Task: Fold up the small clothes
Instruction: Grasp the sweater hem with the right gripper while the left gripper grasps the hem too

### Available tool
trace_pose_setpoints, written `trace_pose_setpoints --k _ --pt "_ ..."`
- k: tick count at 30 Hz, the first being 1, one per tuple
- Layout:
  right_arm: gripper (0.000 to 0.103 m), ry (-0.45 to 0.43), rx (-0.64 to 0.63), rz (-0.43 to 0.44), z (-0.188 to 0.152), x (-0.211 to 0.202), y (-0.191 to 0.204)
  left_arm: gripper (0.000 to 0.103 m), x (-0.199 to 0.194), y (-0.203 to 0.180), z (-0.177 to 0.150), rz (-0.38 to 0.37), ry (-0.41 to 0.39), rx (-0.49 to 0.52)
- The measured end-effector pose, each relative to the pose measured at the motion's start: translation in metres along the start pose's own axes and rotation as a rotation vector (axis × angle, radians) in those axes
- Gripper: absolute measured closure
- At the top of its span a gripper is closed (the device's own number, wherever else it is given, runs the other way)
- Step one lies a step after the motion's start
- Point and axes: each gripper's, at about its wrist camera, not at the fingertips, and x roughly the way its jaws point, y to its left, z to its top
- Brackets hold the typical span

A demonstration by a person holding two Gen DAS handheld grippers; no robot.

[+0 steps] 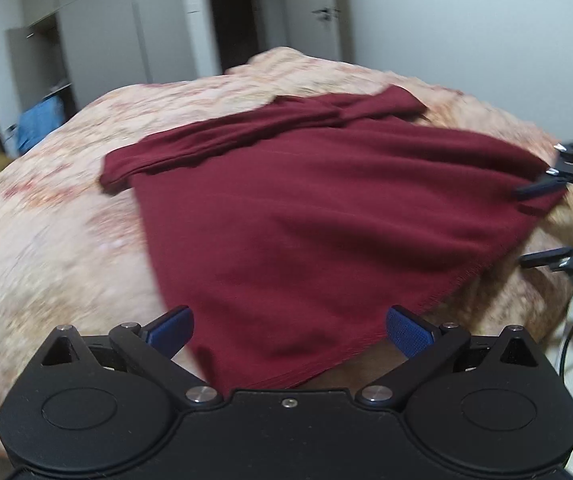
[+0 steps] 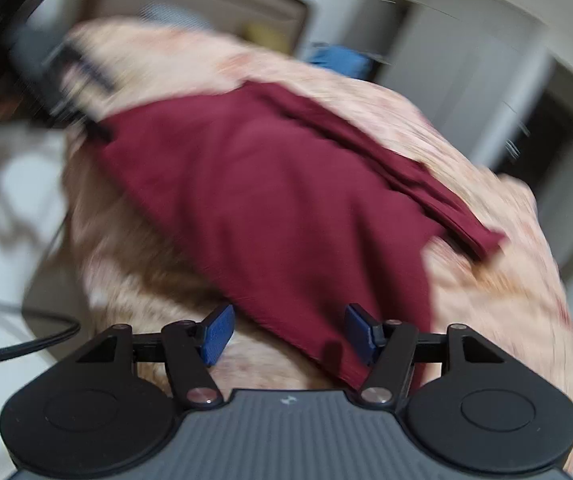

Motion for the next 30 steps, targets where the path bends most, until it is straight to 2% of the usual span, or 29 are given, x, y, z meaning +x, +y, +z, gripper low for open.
trace_pose_setpoints --k 4,7,9,10,11,12,15,19,23,27,29,30 --pt "0.037 0.013 -0.234 -0.065 0.001 0.02 0.033 0.001 0.011 -0.012 0.0 -0.026 0.017 0.047" --pt "0.045 -0.008 -0.269 -0.094 0.003 0.029 0.038 0.001 0.016 -0.017 -0.001 -0.025 0.023 0.076" --pt "0.065 -0.027 -0.274 -0.113 0.006 0.032 0.037 0.001 0.018 -0.022 -0.003 -0.023 0.023 0.094" --pt "0.069 -0.035 -0.276 -0.113 0.006 0.034 0.036 0.001 0.019 -0.024 -0.004 -0.022 0.023 0.104" --pt "0.078 -0.046 -0.269 -0.102 0.008 0.032 0.034 0.001 0.019 -0.027 -0.005 -0.018 0.021 0.119" --pt "0.086 -0.057 -0.246 -0.079 0.011 0.03 0.03 0.001 0.019 -0.031 -0.005 -0.007 0.016 0.137" --pt "0.088 -0.063 -0.093 0.046 0.026 0.018 0.008 0.001 0.021 -0.042 -0.007 0.028 0.0 0.208" --pt "0.09 -0.068 0.186 0.204 0.051 0.005 -0.037 0.001 0.029 -0.058 -0.008 0.091 -0.013 0.31" --pt "0.09 -0.076 0.43 0.321 0.064 0.007 -0.084 0.003 0.041 -0.068 -0.007 0.177 -0.023 0.382" --pt "0.09 -0.072 0.576 0.404 0.072 0.012 -0.116 0.016 0.05 -0.061 -0.002 0.222 -0.018 0.362" --pt "0.09 -0.076 0.581 0.415 0.075 0.013 -0.12 0.026 0.046 -0.054 0.0 0.223 -0.047 0.324" --pt "0.09 -0.074 0.57 0.408 0.076 0.012 -0.12 0.036 0.042 -0.049 0.001 0.223 -0.066 0.303"
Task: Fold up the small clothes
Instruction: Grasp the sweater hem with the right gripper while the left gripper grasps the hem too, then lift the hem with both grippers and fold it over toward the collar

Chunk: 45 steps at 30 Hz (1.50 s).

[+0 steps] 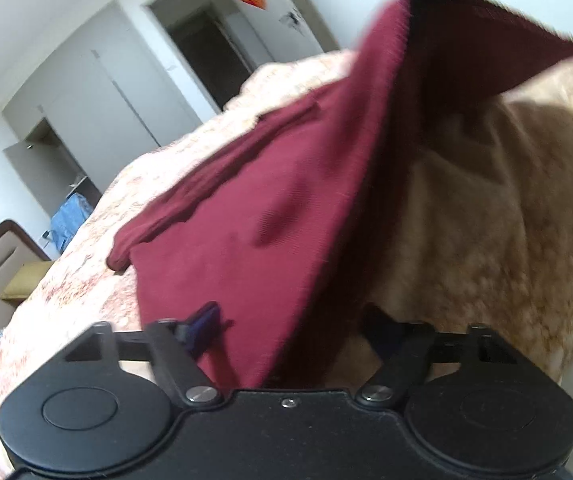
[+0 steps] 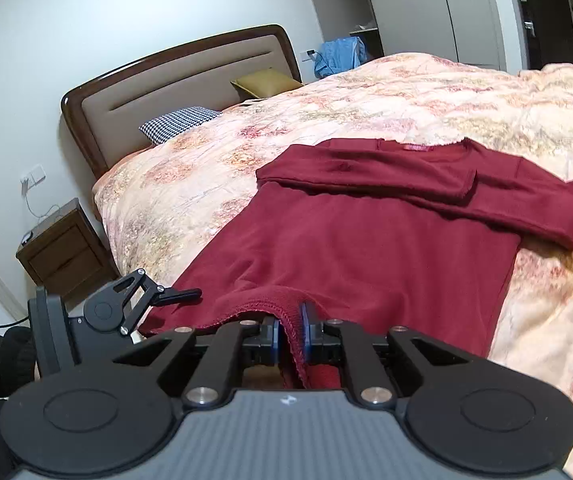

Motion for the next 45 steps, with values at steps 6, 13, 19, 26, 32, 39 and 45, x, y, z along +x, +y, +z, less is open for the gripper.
trace_pose_setpoints --k 6,13,19,26,32,39,45 --pt "0.091 0.019 -0.027 -0.024 -0.008 0.001 0.008 0.086 -0.013 0.024 -0.009 -0.006 -0.05 -0.035" --pt "0.073 0.075 -0.193 -0.132 -0.053 0.016 0.029 0.097 -0.017 0.061 -0.008 -0.025 -0.034 -0.123" --pt "0.054 0.138 -0.438 -0.297 -0.111 0.037 0.048 0.097 -0.02 0.089 0.01 -0.047 -0.049 -0.198" --pt "0.055 0.113 -0.719 -0.5 -0.146 0.041 0.068 0.097 -0.033 0.093 0.028 -0.021 -0.119 -0.141" --pt "0.096 0.04 -0.752 -0.59 -0.147 0.026 0.072 0.099 -0.051 0.093 0.026 -0.001 -0.162 -0.147" --pt "0.098 -0.126 -0.757 -0.665 -0.132 -0.018 0.089 0.1 -0.089 0.093 0.019 0.028 -0.245 -0.158" --pt "0.098 -0.217 -0.674 -0.636 -0.111 -0.079 0.119 0.1 -0.153 0.099 0.02 -0.007 -0.268 -0.14"
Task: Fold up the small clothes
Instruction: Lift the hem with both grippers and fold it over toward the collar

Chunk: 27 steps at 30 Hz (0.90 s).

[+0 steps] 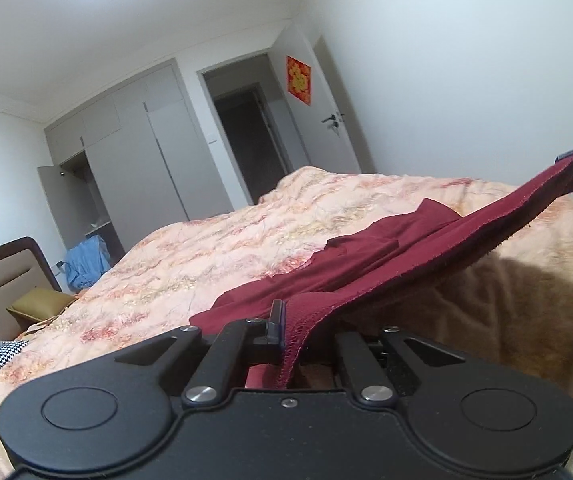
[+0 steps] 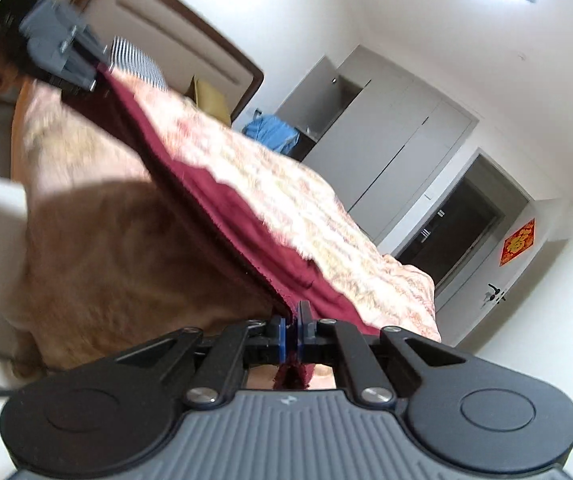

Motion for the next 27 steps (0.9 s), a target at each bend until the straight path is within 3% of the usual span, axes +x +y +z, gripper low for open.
trace_pose_setpoints --k 6,10,13,18,21,27 --pt "0.097 -0.041 0.07 0.144 0.025 -0.066 -0.024 0.099 -0.046 0.008 0.022 -0.09 0.03 0.041" --pt "0.097 -0.033 0.114 0.152 0.033 -0.063 -0.042 0.099 -0.03 0.022 0.034 -0.137 0.051 0.022" --pt "0.097 -0.036 0.106 0.125 0.042 -0.044 -0.054 0.098 -0.006 0.03 0.052 -0.103 0.034 0.12" --pt "0.097 -0.078 0.062 0.05 0.064 0.014 -0.089 0.094 0.061 0.054 0.095 -0.055 0.014 0.196" --pt "0.097 -0.076 0.056 0.015 0.076 0.065 -0.114 0.092 0.114 0.07 0.113 -0.069 0.034 0.223" --pt "0.096 -0.007 0.062 0.038 0.083 0.182 -0.155 0.092 0.233 0.099 0.109 -0.128 0.159 0.217"
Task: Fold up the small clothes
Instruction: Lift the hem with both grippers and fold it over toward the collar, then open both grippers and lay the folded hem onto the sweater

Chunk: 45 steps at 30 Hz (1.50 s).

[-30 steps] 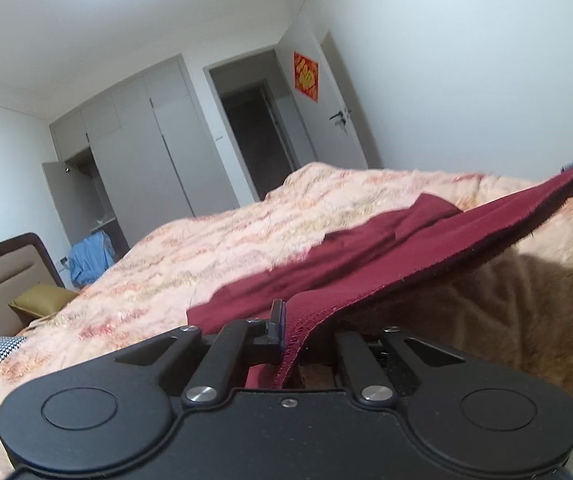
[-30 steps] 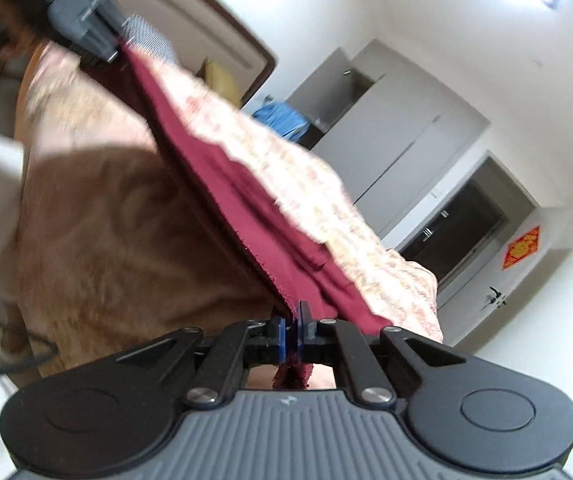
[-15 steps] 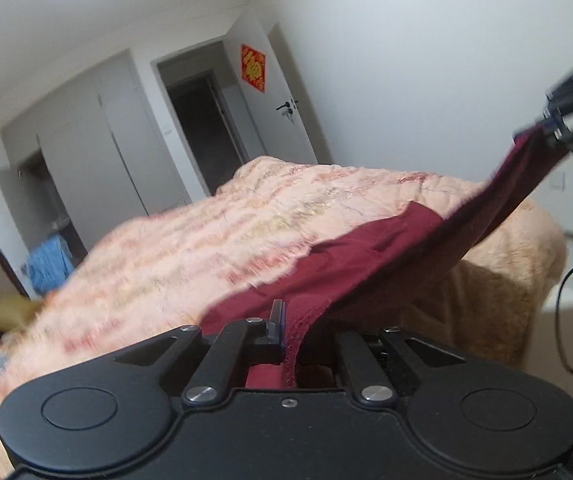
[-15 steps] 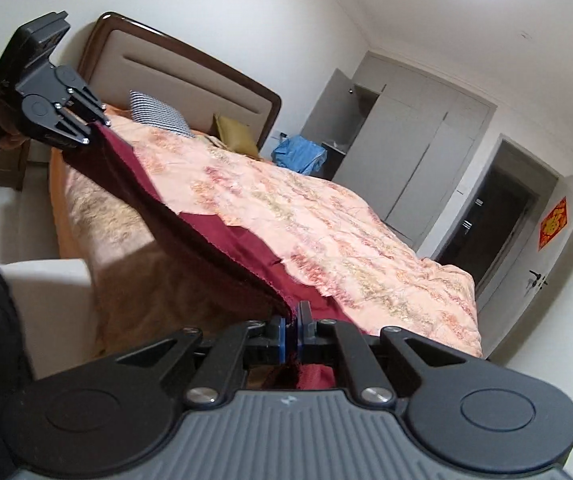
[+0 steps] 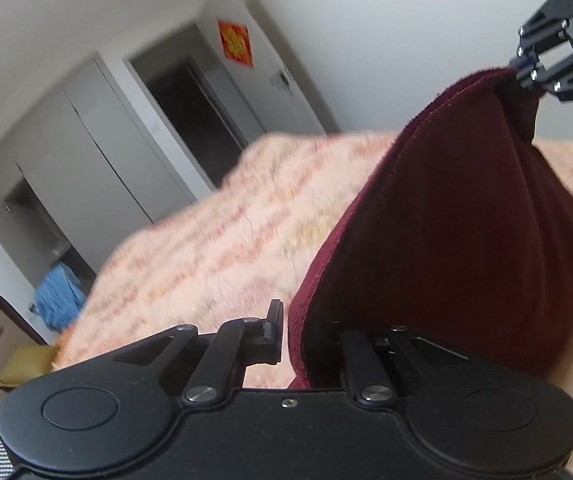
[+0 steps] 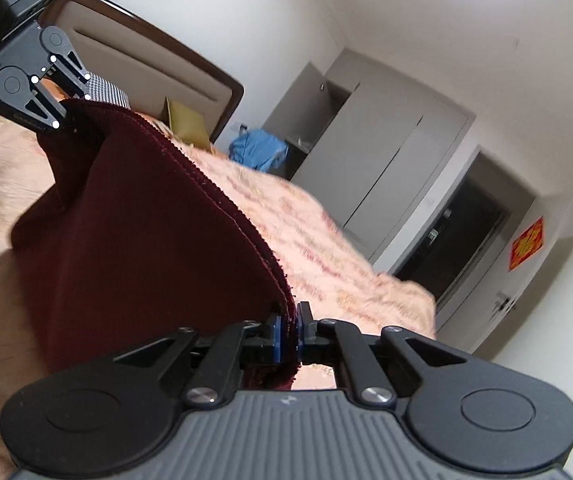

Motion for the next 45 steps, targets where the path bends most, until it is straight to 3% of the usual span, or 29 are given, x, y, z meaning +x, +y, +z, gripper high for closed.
trace_pose_setpoints --k 9,15,17,19,20,22,23,26,28,33,38,42,45 --pt "0.096 0.181 0.016 0.11 -0.035 0.158 -0.012 0.092 0.139 0.032 -0.047 -0.162 0.169 -0.098" --pt "0.096 0.276 0.078 0.167 -0.07 0.227 -0.004 0.086 0.184 0.042 -0.078 -0.267 0.235 -0.229" --pt "0.095 0.296 0.11 0.182 -0.079 0.238 -0.002 0.074 0.192 0.049 -0.085 -0.314 0.232 -0.287" --pt "0.092 0.305 0.145 0.189 -0.092 0.239 -0.005 0.039 0.194 0.056 -0.092 -0.365 0.216 -0.344" --pt "0.087 0.307 0.16 0.197 -0.095 0.244 -0.006 0.031 0.193 0.058 -0.094 -0.386 0.199 -0.371" --pt "0.062 0.315 0.189 0.207 -0.103 0.257 -0.011 0.014 0.189 0.065 -0.097 -0.416 0.154 -0.416" --pt "0.047 0.317 0.204 0.21 -0.104 0.257 -0.011 0.012 0.184 0.067 -0.099 -0.425 0.132 -0.441" --pt "0.02 0.319 0.249 0.224 -0.103 0.248 -0.01 0.003 0.171 0.075 -0.109 -0.44 0.104 -0.541" --pt "0.011 0.304 0.278 0.222 -0.101 0.24 -0.012 0.003 0.162 0.077 -0.117 -0.441 0.101 -0.59" --pt "0.0 0.287 0.318 0.179 -0.101 0.208 -0.007 0.001 0.116 0.046 -0.135 -0.377 0.073 -0.569" --pt "0.0 0.277 0.359 0.109 -0.113 0.155 0.019 0.001 0.083 0.001 -0.152 -0.275 0.113 -0.629" --pt "0.0 0.266 0.415 -0.001 -0.124 0.12 0.05 0.001 0.079 -0.015 -0.156 -0.101 0.138 -0.644" --pt "0.0 0.252 0.411 -0.058 -0.133 0.109 0.071 0.001 0.087 -0.002 -0.156 0.041 0.222 -0.683"
